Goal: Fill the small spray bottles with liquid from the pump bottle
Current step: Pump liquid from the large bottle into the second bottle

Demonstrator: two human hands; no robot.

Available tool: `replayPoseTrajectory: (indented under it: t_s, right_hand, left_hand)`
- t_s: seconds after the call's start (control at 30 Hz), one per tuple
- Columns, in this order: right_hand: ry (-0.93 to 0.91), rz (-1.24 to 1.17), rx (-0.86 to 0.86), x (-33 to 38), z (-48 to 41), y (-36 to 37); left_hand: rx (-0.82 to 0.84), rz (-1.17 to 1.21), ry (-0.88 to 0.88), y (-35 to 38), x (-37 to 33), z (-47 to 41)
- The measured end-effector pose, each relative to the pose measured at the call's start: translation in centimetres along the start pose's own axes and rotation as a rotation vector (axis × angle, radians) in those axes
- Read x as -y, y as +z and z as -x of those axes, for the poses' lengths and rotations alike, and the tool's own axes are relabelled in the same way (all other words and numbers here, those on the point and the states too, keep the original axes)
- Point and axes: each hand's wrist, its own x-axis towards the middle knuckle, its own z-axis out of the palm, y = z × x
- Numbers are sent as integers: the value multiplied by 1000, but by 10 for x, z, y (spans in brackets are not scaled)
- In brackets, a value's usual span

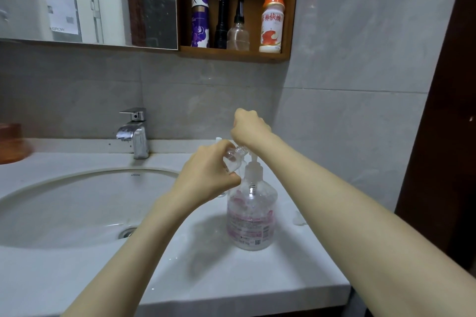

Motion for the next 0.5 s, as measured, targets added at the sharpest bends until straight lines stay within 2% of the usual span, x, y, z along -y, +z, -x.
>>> replayPoseTrajectory:
  t_s: [0.5]
  right_hand:
    - [-3,17,31,-6,2,9]
  left_hand:
    - [58,-48,-4,3,1,4]
